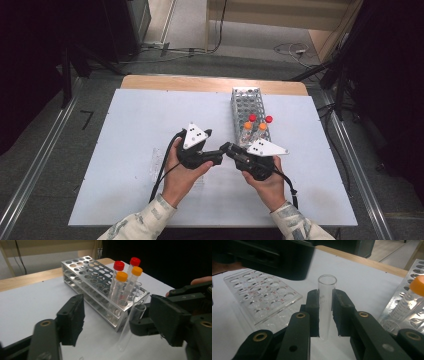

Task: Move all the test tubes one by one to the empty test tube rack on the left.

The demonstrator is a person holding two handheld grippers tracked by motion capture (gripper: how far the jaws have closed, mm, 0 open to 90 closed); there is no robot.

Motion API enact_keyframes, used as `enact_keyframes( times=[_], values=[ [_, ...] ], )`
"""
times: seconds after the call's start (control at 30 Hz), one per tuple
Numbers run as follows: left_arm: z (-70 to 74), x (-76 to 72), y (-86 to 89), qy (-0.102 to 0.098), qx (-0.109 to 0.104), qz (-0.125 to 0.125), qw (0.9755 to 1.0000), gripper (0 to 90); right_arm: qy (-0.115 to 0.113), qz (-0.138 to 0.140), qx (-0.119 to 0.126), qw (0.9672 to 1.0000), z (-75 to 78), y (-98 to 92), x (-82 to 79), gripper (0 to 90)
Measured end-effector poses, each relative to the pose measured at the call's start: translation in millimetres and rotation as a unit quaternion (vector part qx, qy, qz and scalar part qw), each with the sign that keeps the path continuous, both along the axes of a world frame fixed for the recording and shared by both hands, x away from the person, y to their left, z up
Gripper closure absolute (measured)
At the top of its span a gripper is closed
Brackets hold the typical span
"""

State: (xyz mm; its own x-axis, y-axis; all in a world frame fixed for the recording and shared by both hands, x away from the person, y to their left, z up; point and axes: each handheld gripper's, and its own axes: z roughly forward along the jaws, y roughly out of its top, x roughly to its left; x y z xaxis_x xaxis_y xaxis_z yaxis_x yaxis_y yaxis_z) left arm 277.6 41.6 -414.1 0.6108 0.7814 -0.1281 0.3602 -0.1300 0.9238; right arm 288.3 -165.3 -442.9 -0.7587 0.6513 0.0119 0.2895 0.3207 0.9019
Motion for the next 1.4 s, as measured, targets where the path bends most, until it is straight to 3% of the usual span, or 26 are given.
enact_keyframes(
  times=[0.1,0.27,0.47,0.77,1.0,1.4],
  values=[
    [-0.8,1.6,-2.9,0.008,-0.002,-0.013,0.9999,43.0,-0.002,0.003,-0.002,1.0000,-0.4,1.4,-0.9,73.0],
    [-1.8,2.4,-9.1,0.011,-0.003,-0.029,0.9995,51.4,-0.003,0.002,-0.006,1.0000,-1.1,2.4,-0.8,73.1],
    [-3.4,1.3,-15.7,0.004,0.016,-0.031,0.9994,63.9,-0.008,0.004,-0.008,0.9999,-1.1,4.2,-2.7,73.1],
    [-3.9,2.2,-15.7,0.017,0.015,-0.035,0.9991,76.3,-0.013,0.001,-0.009,0.9999,-0.7,4.6,-3.8,73.1],
    [-4.0,2.1,-15.9,0.013,0.017,-0.034,0.9992,77.6,-0.012,0.000,-0.010,0.9999,-1.4,4.9,-3.7,72.4],
    [14.1,-1.2,1.9,-0.007,-0.013,-0.019,0.9997,77.8,0.000,0.010,0.025,0.9996,1.6,1.1,-6.4,26.5]
  ],
)
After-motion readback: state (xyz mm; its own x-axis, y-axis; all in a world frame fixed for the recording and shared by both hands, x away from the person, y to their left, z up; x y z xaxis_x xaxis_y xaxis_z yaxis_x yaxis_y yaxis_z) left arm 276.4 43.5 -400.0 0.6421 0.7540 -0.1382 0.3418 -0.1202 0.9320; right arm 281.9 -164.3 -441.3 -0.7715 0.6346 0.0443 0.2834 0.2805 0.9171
